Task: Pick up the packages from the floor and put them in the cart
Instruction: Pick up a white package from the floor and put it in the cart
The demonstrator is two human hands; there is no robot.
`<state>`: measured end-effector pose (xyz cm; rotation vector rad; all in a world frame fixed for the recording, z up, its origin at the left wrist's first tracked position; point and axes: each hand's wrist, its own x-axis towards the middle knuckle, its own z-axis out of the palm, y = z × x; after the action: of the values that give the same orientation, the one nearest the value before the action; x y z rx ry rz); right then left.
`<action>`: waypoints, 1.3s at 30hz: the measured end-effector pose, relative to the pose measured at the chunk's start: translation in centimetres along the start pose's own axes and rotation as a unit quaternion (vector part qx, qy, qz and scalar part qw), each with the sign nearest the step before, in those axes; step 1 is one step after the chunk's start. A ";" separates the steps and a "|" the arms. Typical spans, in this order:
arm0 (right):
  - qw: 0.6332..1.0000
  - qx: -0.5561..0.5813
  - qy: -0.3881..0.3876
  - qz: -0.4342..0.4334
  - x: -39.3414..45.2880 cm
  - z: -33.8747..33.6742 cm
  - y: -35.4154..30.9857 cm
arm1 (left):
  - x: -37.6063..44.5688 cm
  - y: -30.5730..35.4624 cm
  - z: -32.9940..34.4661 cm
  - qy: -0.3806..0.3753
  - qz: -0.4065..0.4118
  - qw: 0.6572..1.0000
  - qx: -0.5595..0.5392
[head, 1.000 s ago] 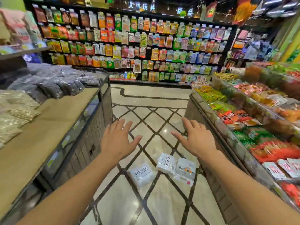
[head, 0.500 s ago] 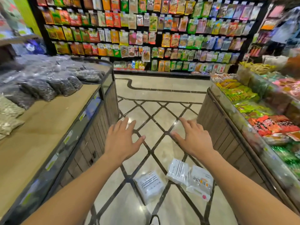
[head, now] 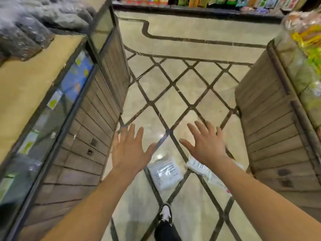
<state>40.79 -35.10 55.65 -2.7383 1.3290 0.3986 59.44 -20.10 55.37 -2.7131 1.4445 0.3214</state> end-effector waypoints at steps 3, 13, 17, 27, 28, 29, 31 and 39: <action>0.998 -0.005 -0.062 0.002 3.2 6.9 0.6 | 2.2 -0.3 6.7 -0.053 -0.001 0.999 -0.011; 0.978 0.027 -0.206 -0.003 12.3 38.7 -0.7 | 8.7 -0.7 38.7 -0.241 -0.013 0.970 0.010; 0.971 0.092 -0.220 0.011 16.0 50.3 -2.2 | 11.1 -1.0 51.5 -0.245 -0.042 0.968 -0.033; 0.922 0.320 -0.164 0.144 23.4 70.4 -1.6 | 13.6 1.3 72.8 -0.207 -0.291 0.825 -0.438; 0.909 0.349 -0.162 0.163 23.5 71.3 -1.2 | 13.4 1.5 74.0 -0.196 -0.302 0.798 -0.484; 0.895 0.373 -0.173 0.174 23.5 72.1 -0.9 | 13.2 1.8 74.9 -0.189 -0.309 0.774 -0.519; 0.881 0.398 -0.170 0.192 23.0 73.3 -0.4 | 12.9 2.3 76.1 -0.169 -0.319 0.742 -0.565; 0.849 0.483 -0.120 0.179 19.3 69.9 -0.1 | 12.9 2.2 70.3 -0.122 -0.297 0.778 -0.541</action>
<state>38.32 -37.42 -16.75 -1.5694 1.4216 0.0364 53.45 -21.84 -15.83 -3.4401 0.1837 1.8115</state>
